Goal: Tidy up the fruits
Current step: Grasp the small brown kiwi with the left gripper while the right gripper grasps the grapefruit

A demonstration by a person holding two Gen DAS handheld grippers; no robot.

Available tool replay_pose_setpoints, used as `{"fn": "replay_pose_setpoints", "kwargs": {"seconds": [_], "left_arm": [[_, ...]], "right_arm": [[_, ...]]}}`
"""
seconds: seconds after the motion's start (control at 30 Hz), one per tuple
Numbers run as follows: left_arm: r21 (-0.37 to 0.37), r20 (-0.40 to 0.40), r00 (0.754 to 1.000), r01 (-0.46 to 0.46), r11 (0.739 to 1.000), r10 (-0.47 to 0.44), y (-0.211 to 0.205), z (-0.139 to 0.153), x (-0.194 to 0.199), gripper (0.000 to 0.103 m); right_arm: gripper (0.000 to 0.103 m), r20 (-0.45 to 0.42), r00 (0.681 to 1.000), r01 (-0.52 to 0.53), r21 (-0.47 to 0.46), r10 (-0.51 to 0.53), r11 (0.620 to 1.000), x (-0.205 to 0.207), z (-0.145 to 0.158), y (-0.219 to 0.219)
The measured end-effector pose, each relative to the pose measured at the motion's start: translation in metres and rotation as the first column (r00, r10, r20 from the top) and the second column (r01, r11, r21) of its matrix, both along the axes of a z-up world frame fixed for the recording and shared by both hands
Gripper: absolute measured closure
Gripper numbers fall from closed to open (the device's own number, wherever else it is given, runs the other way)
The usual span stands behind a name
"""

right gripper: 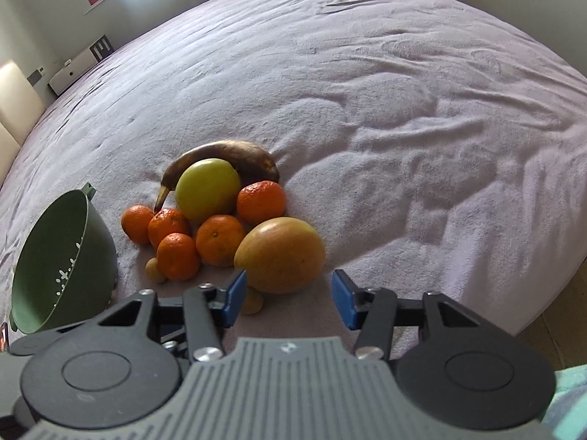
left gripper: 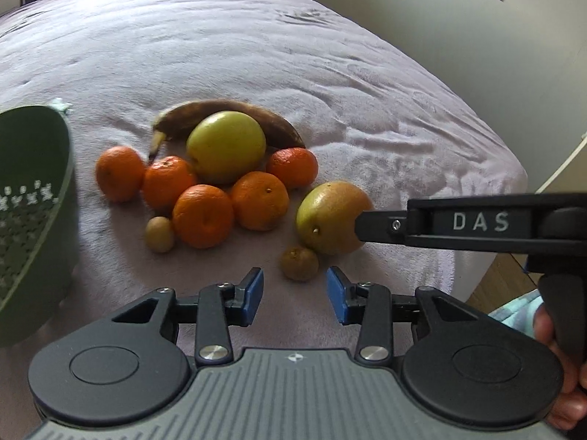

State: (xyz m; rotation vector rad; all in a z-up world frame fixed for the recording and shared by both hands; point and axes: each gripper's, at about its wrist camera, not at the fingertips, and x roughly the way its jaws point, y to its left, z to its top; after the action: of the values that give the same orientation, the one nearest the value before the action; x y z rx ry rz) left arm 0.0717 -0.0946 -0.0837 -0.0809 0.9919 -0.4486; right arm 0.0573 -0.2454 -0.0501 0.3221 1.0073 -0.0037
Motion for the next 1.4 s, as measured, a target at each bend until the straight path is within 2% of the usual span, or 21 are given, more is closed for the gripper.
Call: {"fn": "replay_pose_setpoints", "kwargs": {"seconds": [0.13,0.4,0.53,0.67,0.9,1.13,1.4], "left_arm": [[-0.007,-0.003,1.000,0.013,1.000,-0.013,-0.007,-0.012,0.006,0.056],[-0.019,-0.002,1.000,0.013,1.000,-0.013,-0.011,-0.023,0.015,0.056],[-0.023,-0.005,1.000,0.016,1.000,-0.016,-0.012,-0.027,0.018,0.060],[-0.019,-0.005,1.000,0.028,0.999,-0.028,-0.012,-0.027,0.019,0.072],[-0.007,-0.027,1.000,0.011,1.000,-0.011,-0.006,-0.021,0.019,0.072],[0.048,-0.065,0.995,-0.075,0.996,0.078,0.013,-0.013,0.018,0.072],[0.040,-0.059,0.989,-0.135,0.990,0.138,0.031,0.001,0.014,0.072]], "right_arm": [[0.052,-0.001,1.000,0.021,0.029,-0.021,0.999,0.006,-0.005,-0.004],[0.039,0.001,1.000,0.007,0.026,-0.007,1.000,0.018,-0.014,0.001],[0.031,-0.004,1.000,0.002,0.009,-0.002,1.000,0.022,-0.018,0.003],[0.031,-0.009,1.000,0.000,0.013,0.000,1.000,0.025,-0.022,0.003],[0.031,-0.016,1.000,-0.004,0.021,0.005,1.000,0.033,-0.030,0.005],[0.030,-0.026,1.000,-0.010,0.015,0.010,1.000,0.036,-0.034,0.009],[0.033,-0.036,0.999,-0.006,0.006,0.007,1.000,0.042,-0.038,0.010]]}}
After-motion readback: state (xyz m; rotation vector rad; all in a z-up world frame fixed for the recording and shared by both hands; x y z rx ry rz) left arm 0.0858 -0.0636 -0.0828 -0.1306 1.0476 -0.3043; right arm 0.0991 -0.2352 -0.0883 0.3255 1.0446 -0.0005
